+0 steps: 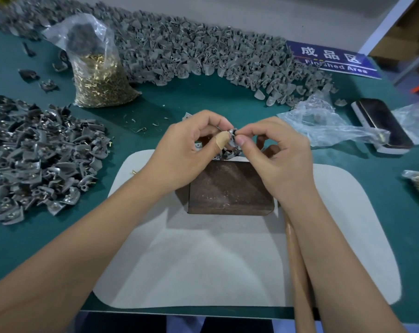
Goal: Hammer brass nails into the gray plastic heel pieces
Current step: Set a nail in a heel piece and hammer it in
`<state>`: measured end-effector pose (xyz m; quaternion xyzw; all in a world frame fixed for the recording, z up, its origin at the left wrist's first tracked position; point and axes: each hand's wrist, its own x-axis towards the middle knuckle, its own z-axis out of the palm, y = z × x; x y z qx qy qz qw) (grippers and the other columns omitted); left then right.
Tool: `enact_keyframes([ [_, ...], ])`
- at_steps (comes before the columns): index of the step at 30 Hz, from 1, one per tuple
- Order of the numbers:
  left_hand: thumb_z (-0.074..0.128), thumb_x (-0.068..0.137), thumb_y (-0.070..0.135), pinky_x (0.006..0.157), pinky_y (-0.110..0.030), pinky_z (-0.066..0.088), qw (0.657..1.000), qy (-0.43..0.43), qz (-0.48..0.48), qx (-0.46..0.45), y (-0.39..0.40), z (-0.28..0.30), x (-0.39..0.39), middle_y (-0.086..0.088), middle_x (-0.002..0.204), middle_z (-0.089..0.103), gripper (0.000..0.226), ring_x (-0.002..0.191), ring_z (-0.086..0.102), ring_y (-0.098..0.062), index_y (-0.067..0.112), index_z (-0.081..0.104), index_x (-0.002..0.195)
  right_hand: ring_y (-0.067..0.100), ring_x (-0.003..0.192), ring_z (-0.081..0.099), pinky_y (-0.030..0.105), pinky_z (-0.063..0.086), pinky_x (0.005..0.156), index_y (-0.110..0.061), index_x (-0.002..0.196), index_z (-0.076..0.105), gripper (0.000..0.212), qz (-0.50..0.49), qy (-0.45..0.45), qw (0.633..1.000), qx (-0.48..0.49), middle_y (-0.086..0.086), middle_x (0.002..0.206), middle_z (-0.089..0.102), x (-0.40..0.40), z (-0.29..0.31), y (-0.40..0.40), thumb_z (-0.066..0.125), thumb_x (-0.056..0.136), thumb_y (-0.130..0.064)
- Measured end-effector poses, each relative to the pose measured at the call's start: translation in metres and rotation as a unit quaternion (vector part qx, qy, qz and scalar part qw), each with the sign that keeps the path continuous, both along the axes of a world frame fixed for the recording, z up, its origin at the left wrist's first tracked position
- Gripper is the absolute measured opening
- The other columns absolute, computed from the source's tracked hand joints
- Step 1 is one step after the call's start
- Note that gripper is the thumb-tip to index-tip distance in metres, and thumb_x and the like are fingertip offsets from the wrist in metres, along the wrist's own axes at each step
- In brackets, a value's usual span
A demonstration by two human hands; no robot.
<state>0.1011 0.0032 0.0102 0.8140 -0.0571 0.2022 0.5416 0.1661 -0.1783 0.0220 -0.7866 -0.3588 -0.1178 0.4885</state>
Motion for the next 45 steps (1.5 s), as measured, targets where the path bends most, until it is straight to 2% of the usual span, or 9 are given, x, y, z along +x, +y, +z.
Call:
enact_keyframes([
  [4,0.067,0.097,0.016,0.086,-0.011,0.049,0.999,-0.014,0.036,0.038,-0.004,0.001,-0.002,0.018,0.097,0.072,0.01,0.095,0.069,0.003,0.022,0.065,0.105,0.004,0.079,0.058,0.009,0.036,0.068,-0.02,0.089,0.076,0.012,-0.008,-0.007,1.0,-0.014,-0.014,0.084,0.065,0.001,0.0,0.0,0.077,0.089,-0.008],
  [15,0.068,0.096,0.013,0.083,-0.015,0.05,0.991,-0.047,0.062,0.109,-0.009,0.005,-0.006,0.014,0.092,0.072,0.009,0.09,0.069,0.0,0.013,0.069,0.106,0.006,0.076,0.056,0.011,0.036,0.07,-0.014,0.089,0.078,0.009,0.025,-0.026,0.998,-0.052,-0.014,0.083,0.064,0.006,0.003,-0.005,0.075,0.09,-0.005],
  [20,0.067,0.098,0.011,0.085,-0.01,0.048,0.992,-0.057,0.052,0.102,-0.01,0.008,-0.009,0.014,0.097,0.071,0.01,0.095,0.068,0.005,0.011,0.069,0.107,0.007,0.079,0.059,0.017,0.042,0.073,-0.019,0.092,0.077,0.013,0.055,-0.022,0.998,-0.032,-0.014,0.087,0.066,0.006,0.008,-0.01,0.074,0.092,-0.006],
  [22,0.067,0.098,0.011,0.085,-0.013,0.05,0.992,-0.052,0.053,0.1,-0.011,0.007,-0.009,0.016,0.097,0.071,0.01,0.096,0.067,0.006,0.012,0.069,0.108,0.008,0.078,0.058,0.018,0.042,0.073,-0.017,0.092,0.078,0.012,0.054,-0.015,0.998,-0.031,-0.012,0.086,0.066,0.006,0.009,-0.01,0.074,0.092,-0.006],
  [25,0.068,0.097,0.011,0.084,-0.013,0.05,0.993,-0.06,0.073,0.07,-0.014,0.008,-0.01,0.022,0.097,0.069,0.011,0.094,0.067,0.008,0.016,0.068,0.106,0.008,0.073,0.055,0.014,0.036,0.068,-0.018,0.09,0.079,0.009,0.007,-0.029,0.999,-0.017,-0.013,0.081,0.065,-0.001,0.009,-0.004,0.076,0.09,-0.009],
  [30,0.068,0.097,0.014,0.084,-0.015,0.052,0.99,-0.064,0.109,0.06,-0.015,0.01,-0.011,0.021,0.096,0.07,0.012,0.092,0.069,0.004,0.022,0.065,0.106,0.01,0.069,0.054,0.021,0.04,0.064,-0.019,0.088,0.078,0.006,-0.063,-0.045,0.997,-0.026,-0.016,0.078,0.06,-0.013,0.009,0.008,0.075,0.089,-0.015],
  [34,0.068,0.098,0.015,0.081,-0.01,0.05,0.991,-0.073,0.104,0.048,-0.017,0.012,-0.013,0.018,0.097,0.071,0.012,0.092,0.07,0.006,0.022,0.064,0.106,0.007,0.08,0.064,0.012,0.041,0.073,-0.014,0.093,0.079,0.008,-0.021,0.031,0.999,0.023,-0.01,0.083,0.069,-0.012,0.01,0.005,0.074,0.091,-0.009],
  [39,0.069,0.097,0.009,0.077,-0.004,0.045,0.993,-0.053,0.104,0.027,-0.017,0.006,-0.012,0.019,0.096,0.071,0.008,0.091,0.07,0.008,0.01,0.068,0.105,0.006,0.08,0.063,0.012,0.041,0.073,-0.012,0.092,0.079,0.01,0.003,0.06,0.998,0.025,-0.005,0.083,0.071,-0.01,0.008,0.005,0.075,0.091,-0.004],
  [45,0.067,0.098,0.014,0.083,-0.014,0.051,0.995,-0.043,0.085,0.009,-0.015,-0.001,-0.012,0.013,0.099,0.075,0.012,0.092,0.073,-0.003,0.023,0.064,0.106,0.009,0.083,0.065,0.016,0.042,0.076,-0.007,0.092,0.079,0.009,0.032,0.086,0.996,0.012,-0.002,0.087,0.072,-0.003,0.005,0.004,0.073,0.091,-0.001],
])
